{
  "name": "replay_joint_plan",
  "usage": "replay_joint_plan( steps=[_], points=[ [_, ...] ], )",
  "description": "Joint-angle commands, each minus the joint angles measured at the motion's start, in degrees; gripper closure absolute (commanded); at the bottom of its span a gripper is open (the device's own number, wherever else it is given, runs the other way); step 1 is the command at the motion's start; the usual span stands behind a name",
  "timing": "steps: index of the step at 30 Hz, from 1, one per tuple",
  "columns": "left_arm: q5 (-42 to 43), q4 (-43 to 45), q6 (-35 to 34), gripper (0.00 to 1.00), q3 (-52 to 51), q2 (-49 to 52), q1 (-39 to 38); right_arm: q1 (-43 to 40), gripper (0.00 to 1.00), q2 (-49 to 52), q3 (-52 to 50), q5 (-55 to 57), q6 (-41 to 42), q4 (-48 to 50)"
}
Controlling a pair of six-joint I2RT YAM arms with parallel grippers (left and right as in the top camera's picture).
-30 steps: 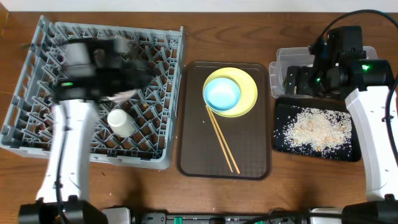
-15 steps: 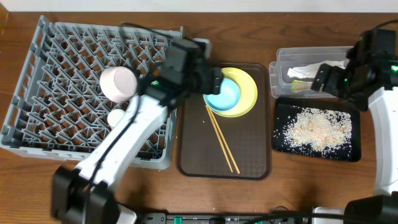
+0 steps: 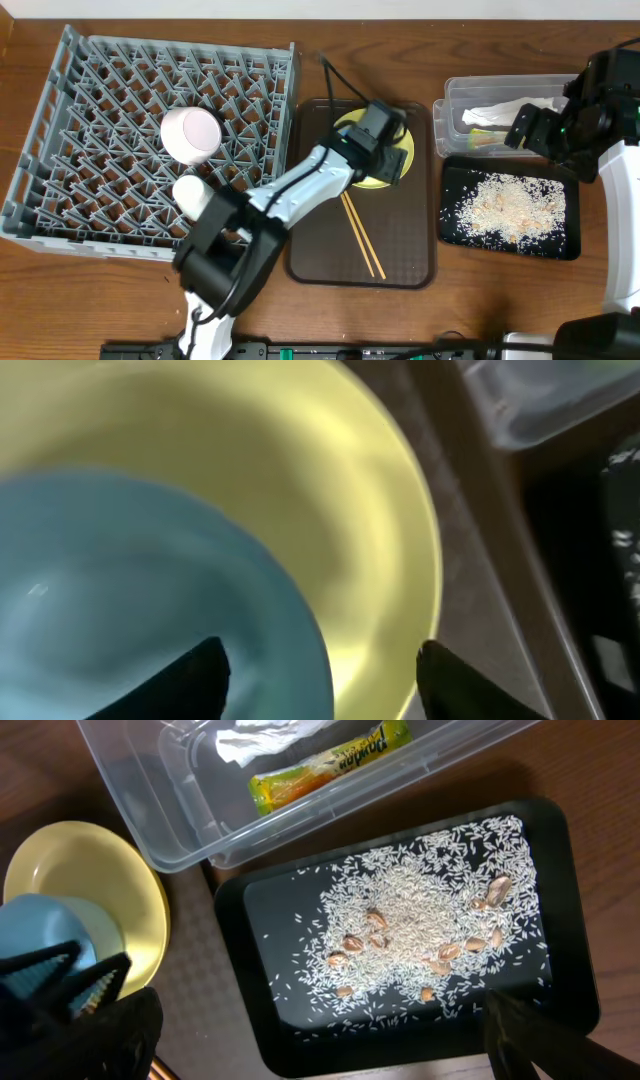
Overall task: Sort waste into correct bins and load items into the dishwasher
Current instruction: 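Reach the left gripper to the blue bowl on the yellow plate and grasp it, then place the blue bowl in the back of the dish rack with the left gripper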
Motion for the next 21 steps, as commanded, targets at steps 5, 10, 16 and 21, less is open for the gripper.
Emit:
replay_joint_plan(
  steps=[5,10,16,21],
  points=[
    [-0.79,-1.9,0.66,0.69,0.76,0.59,0.2,-0.7,0.01,-0.15,0.83,-0.44,-0.04,-0.57],
    [-0.76,-1.95,0.66,0.92,0.76,0.59,0.2,-0.7,0.01,-0.15,0.83,-0.42,-0.07,-0.81],
    [-0.76,-1.9,0.63,0.92,0.81,-0.33,0.22,-0.7,0.01,-0.15,0.83,-0.42,-0.07,-1.09],
    [-0.52,-2.58,0.68,0.93,1.05,-5.86,0.46,-0.7,0.01,-0.15,0.83,-0.42,-0.07,-1.2]
  ],
)
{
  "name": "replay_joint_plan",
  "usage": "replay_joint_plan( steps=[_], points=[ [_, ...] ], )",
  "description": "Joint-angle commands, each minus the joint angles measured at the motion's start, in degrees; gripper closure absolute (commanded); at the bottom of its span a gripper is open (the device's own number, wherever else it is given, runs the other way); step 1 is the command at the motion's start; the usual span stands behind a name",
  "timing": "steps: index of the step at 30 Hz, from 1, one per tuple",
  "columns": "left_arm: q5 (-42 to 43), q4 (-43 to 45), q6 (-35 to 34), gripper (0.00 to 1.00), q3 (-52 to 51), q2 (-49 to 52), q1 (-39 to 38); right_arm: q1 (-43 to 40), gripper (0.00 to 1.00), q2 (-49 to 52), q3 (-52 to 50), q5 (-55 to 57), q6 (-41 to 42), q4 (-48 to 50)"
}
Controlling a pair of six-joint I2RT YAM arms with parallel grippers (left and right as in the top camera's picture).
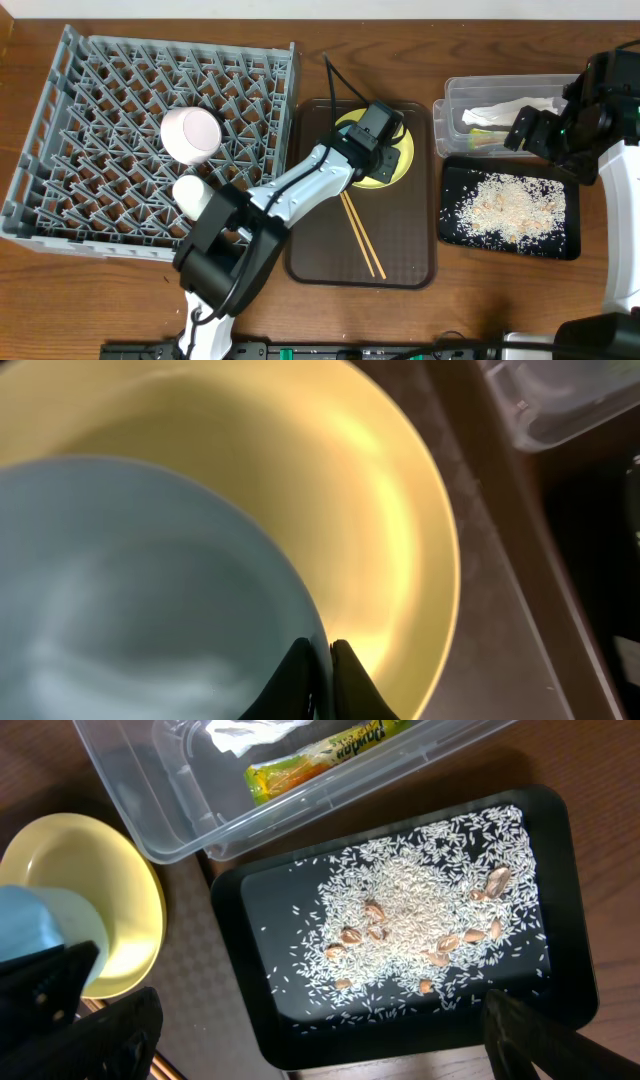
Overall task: Sort waste into correct bins and load items into the dishwasher
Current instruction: 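Place the blue bowl in the back of the dish rack with the left gripper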
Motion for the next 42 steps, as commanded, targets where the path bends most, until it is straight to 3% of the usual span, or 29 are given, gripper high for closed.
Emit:
replay_joint_plan(
  steps=[1,8,19,29,32,36,42],
  points=[
    [0.98,-0.96,-0.33,0.93,0.52,-7.04,0.57,-0.7,0.01,-0.15,0.83,-0.42,-0.13,-0.17],
    [3.56,-0.87,-0.35,0.93,0.52,-17.75,6.45,-0.7,0.01,-0.15,0.83,-0.39,-0.48,-0.17],
    [35.6,5.42,-4.2,0.93,0.52,-18.78,28.74,-0.7,0.01,-0.15,0.83,-0.39,-0.46,-0.17],
    [56.08,16.55,-21.73,0.93,0.52,-8.35,43.98,-0.7,0.01,-0.15,0.83,-0.42,-0.46,-0.2],
    [63.78,25.29,-30.49,0.92,0.52,-2.69,47.41,-0.7,0.01,-0.15,0.83,-0.42,-0.46,-0.2],
    [66.64,30.49,-35.6,0.92,0.52,0.59,48.89,-0.7,0.01,-0.15,0.83,-0.42,-0.46,-0.2],
    [65.7,30.82,-36.15,0.92,0.5,2.67,52.02,-0.7,0.01,-0.15,0.83,-0.42,-0.46,-0.44]
  ],
)
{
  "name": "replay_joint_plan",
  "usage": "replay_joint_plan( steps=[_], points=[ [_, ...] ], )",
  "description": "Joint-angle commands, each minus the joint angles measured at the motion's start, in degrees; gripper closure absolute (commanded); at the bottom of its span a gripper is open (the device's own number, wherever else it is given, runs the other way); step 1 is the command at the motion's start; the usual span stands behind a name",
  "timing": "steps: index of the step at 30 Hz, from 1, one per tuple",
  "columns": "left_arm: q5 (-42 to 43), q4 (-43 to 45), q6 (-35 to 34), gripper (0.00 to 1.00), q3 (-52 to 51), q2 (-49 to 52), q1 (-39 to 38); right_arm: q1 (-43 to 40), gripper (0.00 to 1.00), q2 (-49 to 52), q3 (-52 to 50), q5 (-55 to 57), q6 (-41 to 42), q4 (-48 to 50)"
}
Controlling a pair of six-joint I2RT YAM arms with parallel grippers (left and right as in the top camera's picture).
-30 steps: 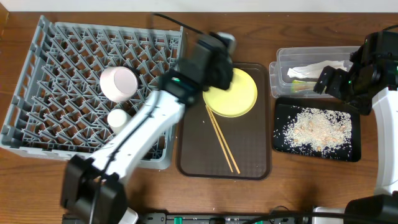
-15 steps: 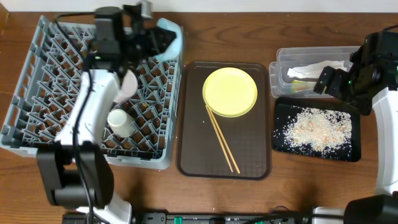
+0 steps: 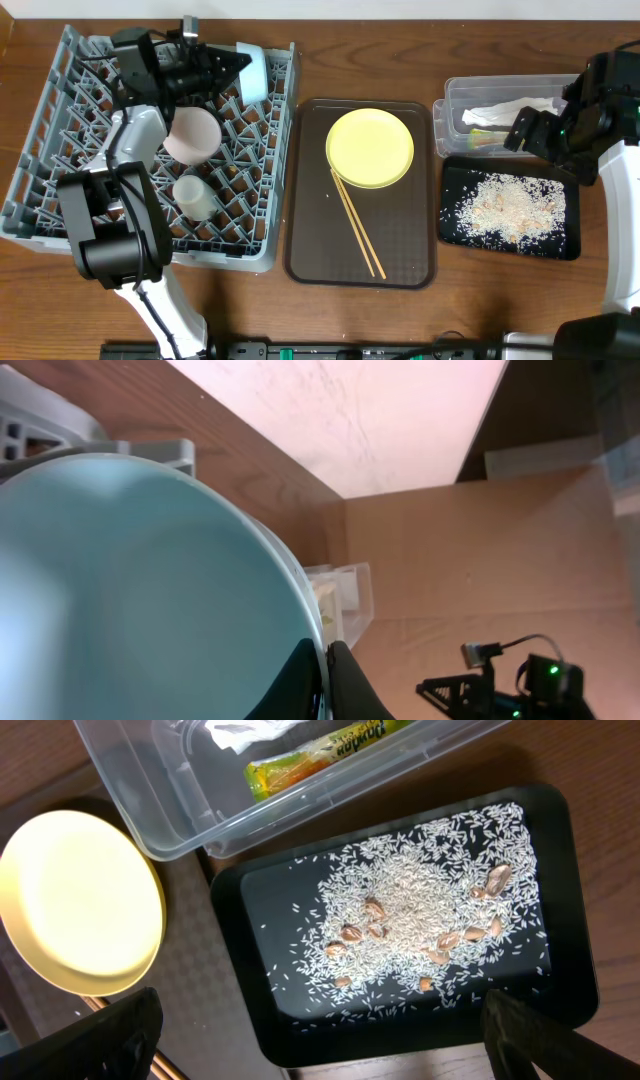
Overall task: Sort waste into correct bins and load items into the dishwasher
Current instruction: 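Place the blue bowl in the back of the dish rack with the left gripper, then reach the left gripper to the chopsticks on the brown tray and grasp one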
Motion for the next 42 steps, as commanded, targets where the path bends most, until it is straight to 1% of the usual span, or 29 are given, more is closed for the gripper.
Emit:
replay_joint_plan(
  steps=[1,2,3,5,6,7,8,9,10,11,13,15,17,18,20,22,24,26,27,29,30,33,34,36,37,38,42],
  points=[
    [0.46,-0.15,-2.14,0.91,0.61,2.12,2.49,-0.7,0.01,-0.15,0.83,-0.31,-0.39,-0.11],
    [-1.09,-0.15,-1.97,0.77,0.61,2.25,3.69,-0.7,0.01,-0.15,0.83,-0.31,-0.39,-0.15],
    [-2.1,-0.17,-1.95,0.75,0.61,2.27,4.31,-0.7,0.01,-0.15,0.83,-0.31,-0.39,-0.17],
    [-4.2,-0.15,-1.92,0.72,0.61,2.27,5.75,-0.7,0.01,-0.15,0.83,-0.31,-0.39,-0.37],
    [-5.18,-0.15,-1.9,0.57,0.61,2.27,6.4,-0.7,0.01,-0.15,0.83,-0.31,-0.39,-0.5],
    [-5.7,-0.13,-1.51,0.51,0.61,2.27,6.99,-0.7,0.01,-0.15,0.83,-0.31,-0.42,-0.55],
    [-6.23,-0.13,-0.72,0.49,0.61,2.27,7.65,-0.7,0.01,-0.15,0.83,-0.31,-0.42,-0.57],
    [-6.47,-0.15,0.07,0.48,0.61,2.27,8.44,-0.7,0.01,-0.15,0.83,-0.31,-0.39,-0.57],
    [-6.47,-0.13,0.07,0.44,0.61,2.27,8.96,-0.7,0.01,-0.15,0.83,-0.31,-0.39,-0.57],
    [-6.47,-0.13,0.04,0.37,0.61,2.27,9.77,-0.7,0.01,-0.15,0.83,-0.31,-0.39,-0.57],
    [-6.45,-0.13,0.02,0.28,0.61,2.14,10.97,-0.7,0.01,-0.15,0.83,-0.31,-0.39,-0.55],
    [-6.38,0.42,0.0,0.21,0.61,1.66,12.28,-0.7,0.01,-0.15,0.83,-0.31,-0.39,-0.57],
    [-6.36,1.07,0.0,0.17,0.61,0.61,13.05,-0.7,0.01,-0.15,0.83,-0.31,-0.39,-0.63],
    [-6.19,1.66,0.02,0.16,0.61,-0.35,13.25,-0.7,0.01,-0.15,0.83,-0.31,-0.39,-0.66],
    [-6.34,1.25,2.21,0.16,0.61,-4.66,12.96,-0.7,0.01,-0.15,0.83,-0.31,-0.39,-0.63],
    [-7.41,-1.66,4.31,0.15,0.61,-7.45,12.2,-0.7,0.01,-0.15,0.83,-0.31,-0.39,-0.61],
    [-11.5,-9.22,9.07,0.15,0.61,-10.86,10.64,-0.7,0.01,-0.15,0.83,-0.31,-0.39,-0.61],
    [-18.25,-18.95,16.46,0.15,0.61,-14.1,8.39,-0.7,0.01,-0.15,0.83,-0.31,-0.39,-0.59],
    [-23.71,-25.0,20.96,0.14,0.61,-16.02,6.49,-0.7,0.01,-0.15,0.83,-0.31,-0.42,-0.59],
    [-33.48,-33.79,25.03,0.13,0.61,-19.19,2.62,-0.7,0.01,-0.15,0.83,-0.31,-0.42,-0.63],
    [-37.75,-37.31,25.59,0.08,0.61,-20.63,0.48,-0.7,0.01,-0.15,0.83,-0.31,-0.48,-0.7],
    [-47.47,-45.94,25.51,0.08,0.61,-24.92,-6.95,-0.7,0.01,-0.15,0.83,-0.31,-0.87,-0.74],
    [-50.77,-49.59,25.53,0.08,0.61,-26.4,-10.54,-0.7,0.01,-0.15,0.83,-0.31,-0.87,-0.76],
    [-55.12,-54.55,25.29,0.08,0.61,-27.78,-15.96,-0.7,0.01,-0.15,0.83,-0.31,-0.87,-0.76],
    [-57.48,-58.07,25.31,0.07,0.61,-28.06,-20.2,-0.7,0.01,-0.15,0.83,-0.31,-0.87,-0.76],
    [-57.55,-59.19,25.33,0.07,0.61,-28.06,-21.7,-0.7,0.01,-0.15,0.83,-0.31,-0.87,-0.79],
    [-57.48,-65.42,25.38,0.07,0.17,-27.56,-32.46,-0.7,0.01,-0.15,0.83,-0.31,-0.87,-1.16]
  ],
)
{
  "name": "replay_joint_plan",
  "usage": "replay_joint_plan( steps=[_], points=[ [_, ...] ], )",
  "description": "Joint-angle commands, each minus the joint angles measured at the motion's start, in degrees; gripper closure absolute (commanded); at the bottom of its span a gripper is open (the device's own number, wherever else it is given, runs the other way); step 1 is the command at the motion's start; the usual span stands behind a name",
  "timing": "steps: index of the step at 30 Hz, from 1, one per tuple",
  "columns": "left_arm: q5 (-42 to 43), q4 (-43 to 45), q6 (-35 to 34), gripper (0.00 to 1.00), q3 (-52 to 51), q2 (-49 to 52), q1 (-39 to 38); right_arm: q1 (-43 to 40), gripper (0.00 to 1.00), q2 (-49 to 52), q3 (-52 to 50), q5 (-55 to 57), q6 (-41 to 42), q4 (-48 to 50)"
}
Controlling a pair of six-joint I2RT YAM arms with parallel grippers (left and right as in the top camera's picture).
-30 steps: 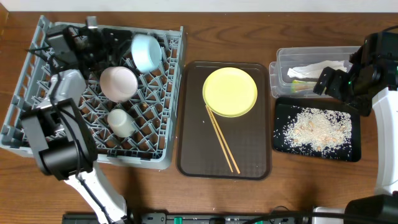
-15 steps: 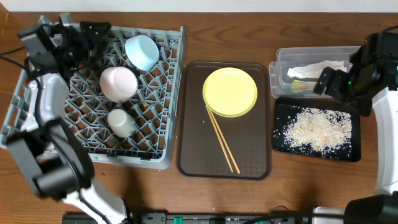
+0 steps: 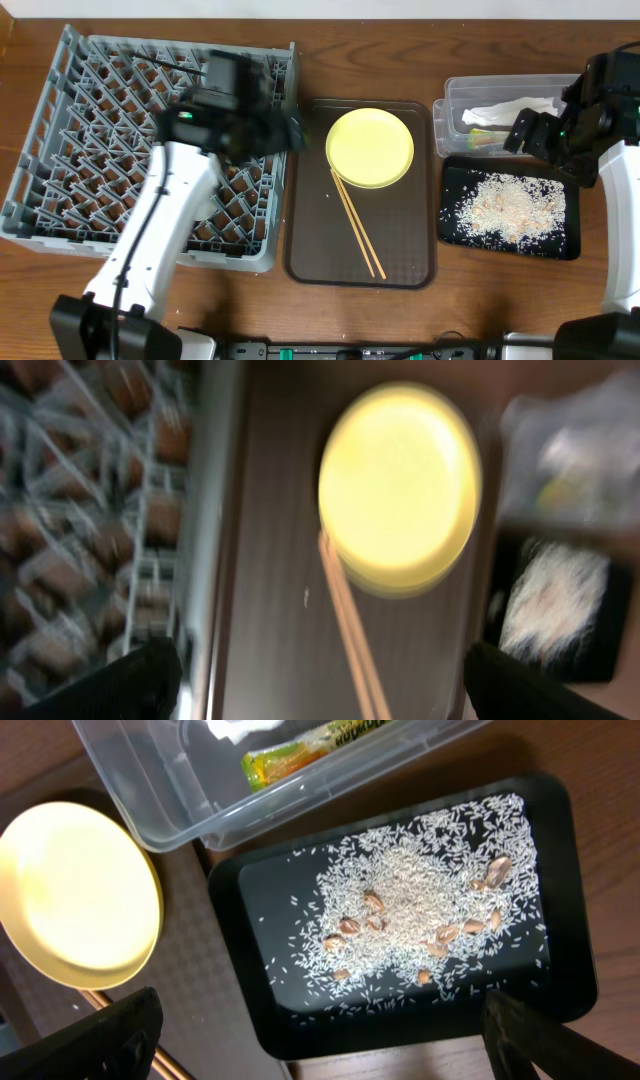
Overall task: Sort waste into correct bins and load items into the dishwasher
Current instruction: 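Reach the left gripper to the chopsticks on the brown tray and grasp one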
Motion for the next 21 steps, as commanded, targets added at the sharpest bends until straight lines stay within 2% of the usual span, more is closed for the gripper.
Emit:
replay_joint_plan(
  steps=[1,3,5,9,13,16,21],
  points=[
    [-4.79,-2.91,1.36,0.07,-0.85,-0.04,-8.28,-0.7,0.01,-0.15,0.83,-0.24,-0.74,-0.33],
    [-4.94,-2.69,0.09,0.07,-1.73,0.35,-11.54,-0.7,0.01,-0.15,0.83,-0.24,-0.74,-0.37],
    [-7.65,-2.69,-5.46,0.08,-2.82,1.2,-14.73,-0.7,0.01,-0.15,0.83,-0.24,-0.74,-0.37],
    [-18.56,-2.69,-18.18,0.07,-6.05,5.29,-22.77,-0.7,0.01,-0.15,0.83,-0.26,-1.62,-0.46],
    [-18.8,-0.13,-20.22,0.08,-6.45,11.58,-26.75,-0.7,0.01,-0.15,0.83,-0.26,-1.62,-0.52],
    [-18.16,0.09,-25.11,0.08,-6.6,17.84,-27.93,-0.7,0.01,-0.15,0.83,-0.26,-1.79,-0.55],
    [-18.21,0.87,-28.15,0.07,-6.67,20.7,-27.89,-0.7,0.01,-0.15,0.83,-0.26,-1.79,-0.55]
  ],
)
